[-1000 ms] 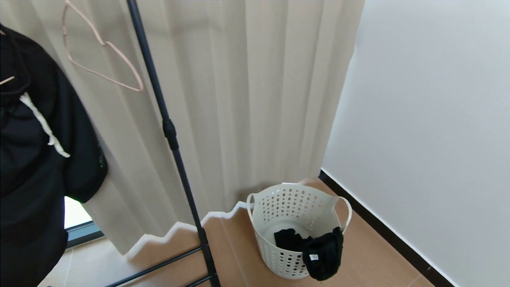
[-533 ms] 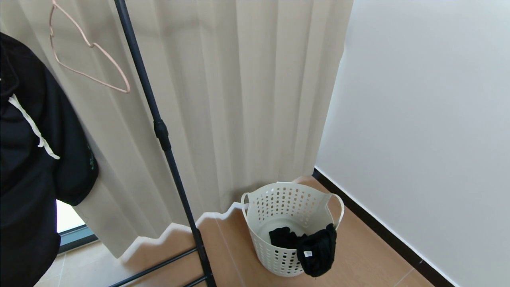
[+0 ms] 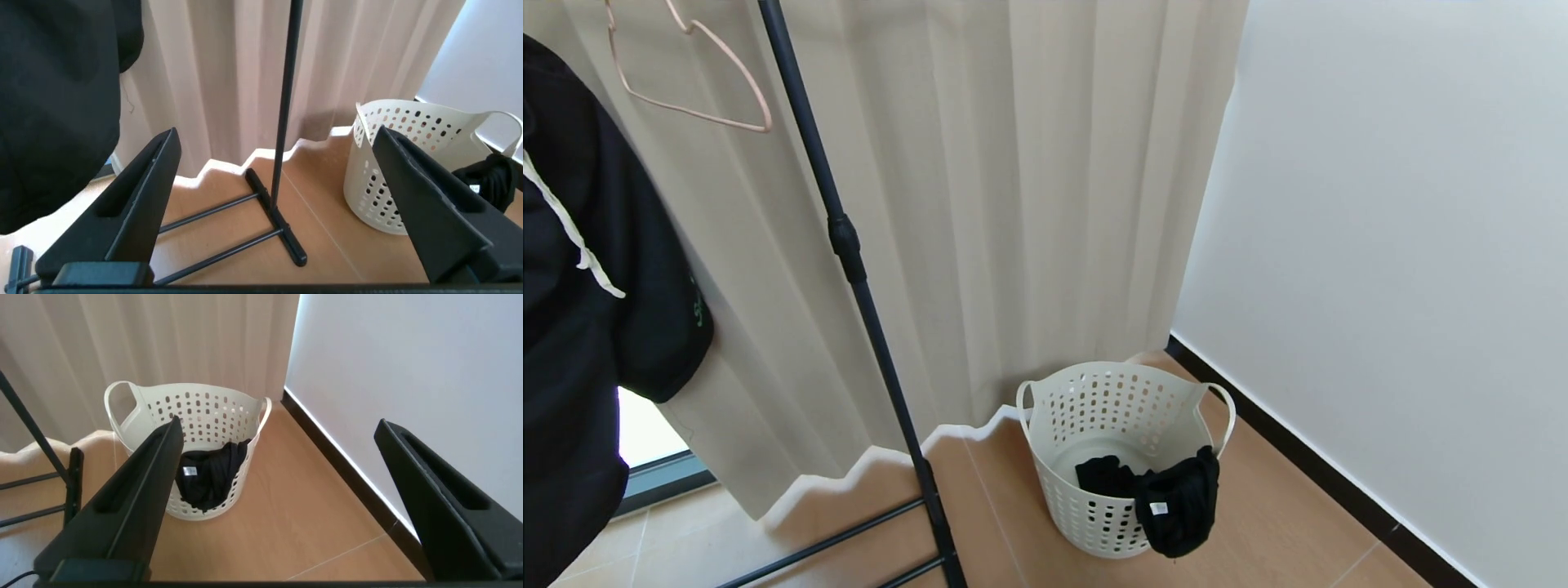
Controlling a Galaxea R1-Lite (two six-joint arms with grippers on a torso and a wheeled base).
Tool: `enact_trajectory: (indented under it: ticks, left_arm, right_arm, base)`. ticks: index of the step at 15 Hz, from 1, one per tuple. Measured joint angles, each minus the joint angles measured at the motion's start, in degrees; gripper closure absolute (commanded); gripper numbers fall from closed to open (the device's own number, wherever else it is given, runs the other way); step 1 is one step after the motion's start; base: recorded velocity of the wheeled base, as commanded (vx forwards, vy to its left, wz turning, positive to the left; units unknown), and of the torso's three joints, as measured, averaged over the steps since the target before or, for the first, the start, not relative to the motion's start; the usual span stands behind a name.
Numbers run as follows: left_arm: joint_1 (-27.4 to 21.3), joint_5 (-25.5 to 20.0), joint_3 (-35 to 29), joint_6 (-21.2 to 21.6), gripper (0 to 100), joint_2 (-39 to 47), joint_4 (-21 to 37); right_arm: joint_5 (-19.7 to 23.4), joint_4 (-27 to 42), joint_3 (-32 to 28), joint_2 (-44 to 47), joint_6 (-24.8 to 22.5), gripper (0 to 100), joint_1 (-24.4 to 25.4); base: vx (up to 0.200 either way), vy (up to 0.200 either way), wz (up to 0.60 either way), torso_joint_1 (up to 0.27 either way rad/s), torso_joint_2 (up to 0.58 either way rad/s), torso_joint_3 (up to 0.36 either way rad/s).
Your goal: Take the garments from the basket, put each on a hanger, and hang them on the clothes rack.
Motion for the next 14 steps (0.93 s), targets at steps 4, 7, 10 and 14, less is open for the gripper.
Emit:
enact_trajectory:
  ticks: [4, 7, 10, 14]
  left_arm:
    - [0.06, 0.0, 0.0, -0.11, 0, 0.0, 0.0]
    - [0.06, 0.02, 0.0, -0.13, 0, 0.0, 0.0]
    - [0.06, -0.02, 0.0, -0.13, 0, 0.0, 0.0]
    - [0.09, 0.05, 0.0, -0.2, 0, 0.0, 0.0]
  right_arm:
    - [0.0, 0.0, 0.0, 0.0, -0.11, 0, 0.0]
    - [0.07, 0.02, 0.0, 0.0, -0.18, 0, 0.0]
    - [0.07, 0.0, 0.0, 0.0, -0.11, 0, 0.0]
    - [0.02, 0.02, 0.0, 0.0, 0.01, 0, 0.0]
  base:
    - [0.0, 0.0, 0.0, 0.005, 0.01, -0.156]
    - [0.0, 0.0, 0.0, 0.005, 0.0, -0.188]
    - [0.0, 0.0, 0.0, 0.005, 0.0, -0.201]
    - [0.0, 0.0, 0.0, 0.005, 0.0, -0.194]
